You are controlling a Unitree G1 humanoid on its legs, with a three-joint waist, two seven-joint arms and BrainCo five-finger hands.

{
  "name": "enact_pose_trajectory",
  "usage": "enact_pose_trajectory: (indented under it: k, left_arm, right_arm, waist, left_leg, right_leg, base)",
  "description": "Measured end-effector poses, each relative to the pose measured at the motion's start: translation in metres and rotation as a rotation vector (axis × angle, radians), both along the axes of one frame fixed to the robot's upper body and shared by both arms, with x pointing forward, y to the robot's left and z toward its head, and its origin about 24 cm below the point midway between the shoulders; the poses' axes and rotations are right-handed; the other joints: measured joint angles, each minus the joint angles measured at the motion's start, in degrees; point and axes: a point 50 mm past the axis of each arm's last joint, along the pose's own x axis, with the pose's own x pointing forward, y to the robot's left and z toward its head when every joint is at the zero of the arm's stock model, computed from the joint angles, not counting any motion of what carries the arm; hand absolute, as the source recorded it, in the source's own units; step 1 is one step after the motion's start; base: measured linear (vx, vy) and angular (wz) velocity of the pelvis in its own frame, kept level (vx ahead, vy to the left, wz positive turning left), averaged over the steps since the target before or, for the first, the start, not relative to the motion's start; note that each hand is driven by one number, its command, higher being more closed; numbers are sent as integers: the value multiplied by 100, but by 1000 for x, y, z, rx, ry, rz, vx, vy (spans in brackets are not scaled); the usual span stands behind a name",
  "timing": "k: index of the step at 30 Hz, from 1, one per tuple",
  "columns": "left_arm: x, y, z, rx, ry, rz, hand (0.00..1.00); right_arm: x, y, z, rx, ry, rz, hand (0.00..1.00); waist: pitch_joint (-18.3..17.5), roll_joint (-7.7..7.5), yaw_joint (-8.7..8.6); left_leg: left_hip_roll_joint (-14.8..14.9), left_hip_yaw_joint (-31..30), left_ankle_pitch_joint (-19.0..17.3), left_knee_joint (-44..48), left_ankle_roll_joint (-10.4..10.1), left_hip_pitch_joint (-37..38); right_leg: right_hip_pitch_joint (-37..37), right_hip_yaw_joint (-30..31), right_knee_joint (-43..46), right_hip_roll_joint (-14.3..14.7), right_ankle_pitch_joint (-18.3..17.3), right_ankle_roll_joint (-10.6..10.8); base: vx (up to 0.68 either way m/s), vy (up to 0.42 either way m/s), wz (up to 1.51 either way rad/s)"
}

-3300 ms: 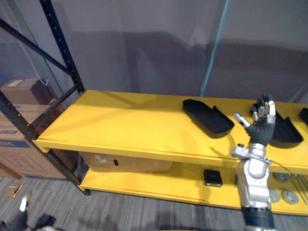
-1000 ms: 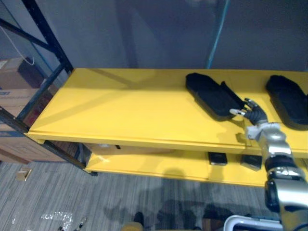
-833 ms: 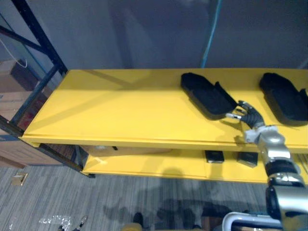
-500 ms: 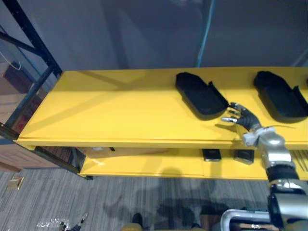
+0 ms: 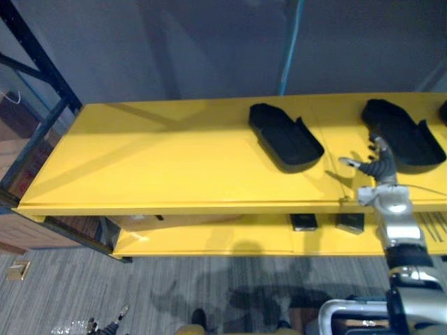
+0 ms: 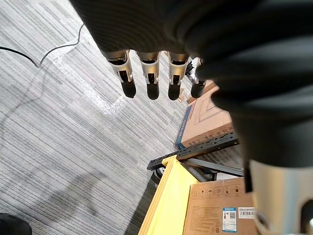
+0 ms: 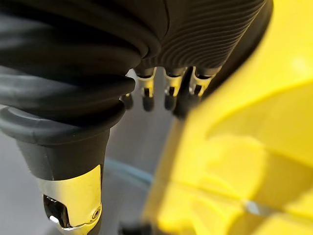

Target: Walk over and take plastic housings, then place them on the shelf

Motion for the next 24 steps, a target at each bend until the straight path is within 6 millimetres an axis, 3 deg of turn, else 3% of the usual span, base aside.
enact_pose_trajectory:
  k: [14,19,24]
  left_arm:
    - [-6,-3,-5,-23,27,-1,0]
    - [-10,-14,-14,-157,51,-83,0]
    - [-16,-26,-21,-244,84,-147,0]
  right_arm:
    - [21,22,-16,158,169,283,0]
    - [26,26,-24,196,260,337,0]
    - [31,30,-19,220,252,380,0]
  waist:
    - [-64,119,115]
    - [-50,148,169]
    - [-5,223,145]
  left_leg:
    - [-14,-83,27,21,5,-9]
    - [-31,-211,57,-8,4,-9]
    - [-30,-205,58,-13,4,-5]
  right_leg:
    - [19,-71,27,-11,0,2]
    - [128,-208,-32,-12,2,5]
    - [128,-203,-32,-12,2,6]
  base:
    - [0,0,1]
    - [2,-4,14]
    - [0,0,0]
